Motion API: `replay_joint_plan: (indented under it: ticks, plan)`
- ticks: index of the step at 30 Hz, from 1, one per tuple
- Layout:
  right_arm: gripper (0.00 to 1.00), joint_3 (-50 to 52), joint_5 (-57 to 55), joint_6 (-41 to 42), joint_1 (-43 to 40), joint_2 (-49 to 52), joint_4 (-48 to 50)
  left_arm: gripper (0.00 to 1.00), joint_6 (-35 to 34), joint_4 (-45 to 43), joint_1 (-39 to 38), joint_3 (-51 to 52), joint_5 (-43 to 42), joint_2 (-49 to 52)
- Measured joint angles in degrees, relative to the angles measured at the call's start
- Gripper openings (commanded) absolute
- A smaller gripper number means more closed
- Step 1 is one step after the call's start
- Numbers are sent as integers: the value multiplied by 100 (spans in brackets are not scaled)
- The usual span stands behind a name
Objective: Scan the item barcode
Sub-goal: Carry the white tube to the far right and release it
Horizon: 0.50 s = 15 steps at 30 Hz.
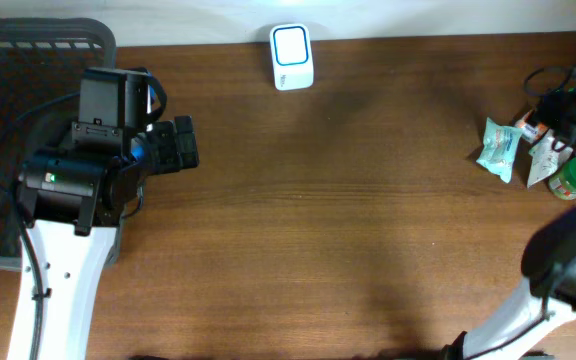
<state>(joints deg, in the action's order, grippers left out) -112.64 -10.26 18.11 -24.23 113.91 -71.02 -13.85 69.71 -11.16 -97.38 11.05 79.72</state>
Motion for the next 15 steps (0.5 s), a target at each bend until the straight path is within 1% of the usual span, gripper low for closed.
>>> replay_joint_plan:
  ticks: [3, 4, 5, 7, 10, 13, 15]
  plan:
    - [99, -2, 258, 101, 33, -614, -334, 99, 0, 0, 0, 0, -2, 0]
    - [99, -7, 306, 125, 101, -1115, -448, 99, 0, 0, 0, 0, -2, 0]
    - [99, -7, 350, 138, 166, -1368, -588, 99, 0, 0, 0, 0, -2, 0]
    - [99, 245, 389, 146, 354, -1836, -597, 99, 0, 0, 0, 0, -2, 0]
    - [99, 1084, 437, 144, 807, -2715, -249, 99, 0, 2, 0, 0, 0, 0]
    - [99, 2371, 485, 146, 1340, -3888, 437, 99, 0, 7, 0, 0, 0, 0]
    - [99, 3178, 564, 144, 1659, -4715, 647, 99, 0, 0, 0, 0, 0, 0]
